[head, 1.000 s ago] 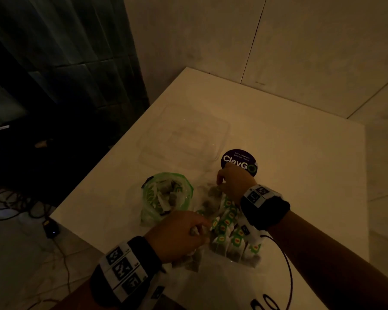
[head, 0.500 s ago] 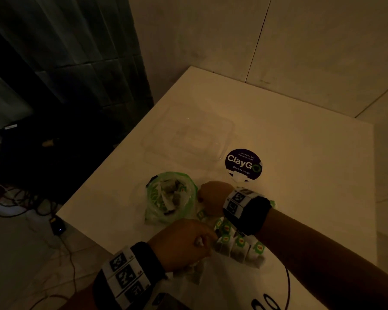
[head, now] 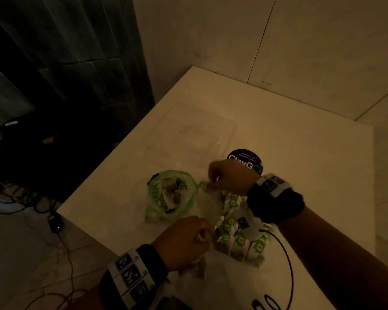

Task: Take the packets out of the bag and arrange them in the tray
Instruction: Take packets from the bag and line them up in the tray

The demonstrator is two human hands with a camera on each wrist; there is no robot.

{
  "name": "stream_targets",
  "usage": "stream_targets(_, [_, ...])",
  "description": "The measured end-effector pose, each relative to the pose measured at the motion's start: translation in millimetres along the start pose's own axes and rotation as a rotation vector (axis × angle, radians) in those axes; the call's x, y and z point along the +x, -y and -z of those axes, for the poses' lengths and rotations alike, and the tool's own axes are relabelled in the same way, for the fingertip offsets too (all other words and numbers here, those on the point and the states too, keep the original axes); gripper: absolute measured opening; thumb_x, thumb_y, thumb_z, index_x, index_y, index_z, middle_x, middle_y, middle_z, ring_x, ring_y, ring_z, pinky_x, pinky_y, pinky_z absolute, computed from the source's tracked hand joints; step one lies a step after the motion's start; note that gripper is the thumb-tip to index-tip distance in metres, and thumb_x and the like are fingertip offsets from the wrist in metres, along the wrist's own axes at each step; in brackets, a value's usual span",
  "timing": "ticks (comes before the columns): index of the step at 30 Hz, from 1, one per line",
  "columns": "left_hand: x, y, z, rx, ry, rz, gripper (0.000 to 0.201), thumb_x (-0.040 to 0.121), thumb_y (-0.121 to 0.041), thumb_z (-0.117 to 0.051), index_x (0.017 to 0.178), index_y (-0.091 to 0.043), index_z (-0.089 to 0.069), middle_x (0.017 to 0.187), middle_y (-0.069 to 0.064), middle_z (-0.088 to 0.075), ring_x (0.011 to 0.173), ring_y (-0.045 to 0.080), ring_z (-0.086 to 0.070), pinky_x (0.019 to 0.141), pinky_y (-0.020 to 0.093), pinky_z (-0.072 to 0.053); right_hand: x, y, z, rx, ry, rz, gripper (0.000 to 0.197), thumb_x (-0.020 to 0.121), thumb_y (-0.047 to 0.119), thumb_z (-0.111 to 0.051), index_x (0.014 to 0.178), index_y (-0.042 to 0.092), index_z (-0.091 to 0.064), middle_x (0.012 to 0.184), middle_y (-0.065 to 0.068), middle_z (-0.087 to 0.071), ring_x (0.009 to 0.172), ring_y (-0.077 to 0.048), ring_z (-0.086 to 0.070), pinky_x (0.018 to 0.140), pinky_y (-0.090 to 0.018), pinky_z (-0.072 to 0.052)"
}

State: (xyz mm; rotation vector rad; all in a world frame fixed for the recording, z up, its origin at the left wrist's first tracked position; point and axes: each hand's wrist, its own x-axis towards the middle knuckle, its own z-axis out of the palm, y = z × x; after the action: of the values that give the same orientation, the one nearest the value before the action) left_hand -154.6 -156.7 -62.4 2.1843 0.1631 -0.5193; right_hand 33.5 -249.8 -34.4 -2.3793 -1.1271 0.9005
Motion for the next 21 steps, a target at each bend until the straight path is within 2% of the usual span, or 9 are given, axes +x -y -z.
stream_targets(3, [6, -6, -1, 0.006, -0.069, 0.024, 0.028, 0.090, -0.027, -0.056, 0.116, -0.018, -0.053, 0.113, 0.002, -0.050, 0.095, 0.016, -0.050, 0.078, 0.027, -0.039, -17, -14, 30, 0.316, -0.179, -0.097, 0.023, 0.083, 0.006, -0.064, 0.101, 0.015, -0.054, 0.069, 0.000, -0.063, 0.054, -0.017, -0.060, 0.049, -0.025, -0.048])
stream_targets(6, [14, -16, -2, 0.006, -0.110, 0.053, 0.033, 0.091, -0.025, -0.054, 0.123, -0.018, -0.047, 0.113, 0.000, -0.043, 0.092, 0.015, -0.045, 0.076, 0.024, -0.034, -25, -26, 39, 0.428, -0.295, -0.207, 0.014, 0.086, 0.000, -0.058, 0.098, 0.006, -0.059, 0.067, -0.012, -0.066, 0.056, -0.025, -0.064, 0.046, -0.023, -0.051])
stream_targets(9, [21, -22, -5, 0.024, -0.091, 0.058, 0.034, 0.091, -0.023, -0.053, 0.124, -0.015, -0.046, 0.123, 0.004, -0.044, 0.105, 0.022, -0.050, 0.085, 0.031, -0.040, -25, -30, 28, 0.487, -0.254, -0.293, 0.010, 0.089, 0.003, -0.057, 0.095, -0.002, -0.063, 0.076, -0.017, -0.068, 0.068, -0.028, -0.070, 0.066, -0.039, -0.061])
stream_targets(10, [22, -23, -5, 0.039, -0.084, 0.059, 0.034, 0.092, -0.023, -0.052, 0.124, -0.015, -0.046, 0.126, 0.005, -0.043, 0.107, 0.024, -0.050, 0.087, 0.033, -0.041, -24, -30, 22, 0.506, -0.209, -0.309, 0.013, 0.090, 0.005, -0.057, 0.096, -0.003, -0.064, 0.079, -0.015, -0.068, 0.069, -0.027, -0.070, 0.066, -0.039, -0.061])
stream_targets(15, [32, -31, -2, 0.106, -0.055, 0.102, 0.036, 0.093, -0.015, -0.048, 0.128, -0.009, -0.042, 0.132, 0.008, -0.040, 0.114, 0.027, -0.048, 0.087, 0.031, -0.041, -18, -26, 0, 0.382, -0.130, -0.329, 0.014, 0.090, 0.014, -0.061, 0.093, 0.005, -0.071, 0.066, -0.003, -0.061, 0.054, -0.014, -0.057, 0.047, -0.022, -0.048])
stream_targets(17, [36, -33, 0, 0.103, -0.061, 0.074, 0.026, 0.090, -0.011, -0.048, 0.115, -0.007, -0.050, 0.118, 0.011, -0.049, 0.099, 0.030, -0.051, 0.079, 0.035, -0.043, -13, -24, -10, 0.281, -0.058, -0.313, 0.016, 0.089, 0.015, -0.062, 0.097, 0.006, -0.073, 0.068, 0.001, -0.062, 0.055, -0.009, -0.054, 0.050, -0.019, -0.046])
stream_targets(19, [40, -29, -2, 0.118, -0.067, 0.063, 0.005, 0.084, -0.008, -0.049, 0.079, -0.009, -0.049, 0.087, 0.010, -0.050, 0.082, 0.035, -0.051, 0.065, 0.041, -0.043, -7, -21, -20, 0.157, 0.019, -0.293, 0.018, 0.088, 0.015, -0.063, 0.100, 0.006, -0.074, 0.083, -0.001, -0.069, 0.065, -0.012, -0.058, 0.063, -0.024, -0.049])
stream_targets(20, [43, -25, -5, 0.141, -0.059, 0.071, 0.020, 0.081, -0.010, -0.049, 0.065, -0.016, -0.039, 0.080, 0.007, -0.046, 0.081, 0.037, -0.052, 0.060, 0.039, -0.038, -4, -21, -25, 0.092, 0.039, -0.289, 0.019, 0.087, 0.016, -0.064, 0.101, 0.007, -0.074, 0.093, -0.004, -0.071, 0.074, -0.015, -0.061, 0.070, -0.026, -0.050])
stream_targets(21, [44, -22, -6, 0.180, -0.029, 0.073, 0.029, 0.079, -0.013, -0.050, 0.060, -0.022, -0.030, 0.079, 0.006, -0.044, 0.083, 0.038, -0.053, 0.059, 0.036, -0.034, -1, -20, -27, 0.018, 0.058, -0.290, 0.020, 0.087, 0.017, -0.065, 0.102, 0.008, -0.073, 0.101, -0.006, -0.071, 0.083, -0.019, -0.063, 0.076, -0.028, -0.051])
